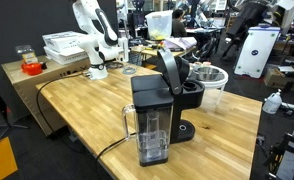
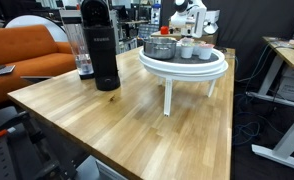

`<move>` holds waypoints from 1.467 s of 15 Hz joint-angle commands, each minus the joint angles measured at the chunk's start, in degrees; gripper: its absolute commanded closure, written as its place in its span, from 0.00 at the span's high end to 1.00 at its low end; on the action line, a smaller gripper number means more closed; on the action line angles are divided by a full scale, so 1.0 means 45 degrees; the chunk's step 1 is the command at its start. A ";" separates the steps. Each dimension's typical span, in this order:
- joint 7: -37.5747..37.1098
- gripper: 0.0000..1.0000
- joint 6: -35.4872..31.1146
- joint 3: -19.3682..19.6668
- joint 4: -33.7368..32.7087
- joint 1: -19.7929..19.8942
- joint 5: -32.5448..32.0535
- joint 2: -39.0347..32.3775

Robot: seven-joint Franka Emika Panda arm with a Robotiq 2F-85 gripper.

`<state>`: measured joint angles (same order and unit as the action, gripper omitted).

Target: Close the lid of the coffee maker

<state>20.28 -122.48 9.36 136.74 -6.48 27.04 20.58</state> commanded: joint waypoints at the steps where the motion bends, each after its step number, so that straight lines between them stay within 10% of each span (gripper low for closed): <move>1: 0.0389 1.00 0.0078 -0.0162 -0.1134 -0.0667 0.2792 -0.0627; 4: 0.0309 1.00 -0.0386 -0.0724 -0.2049 -0.0750 0.4521 -0.1409; 22: 0.0223 1.00 -0.0383 -0.2178 -0.3164 -0.0697 0.4593 -0.2366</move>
<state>20.32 -124.02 1.60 126.15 -10.14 46.71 12.86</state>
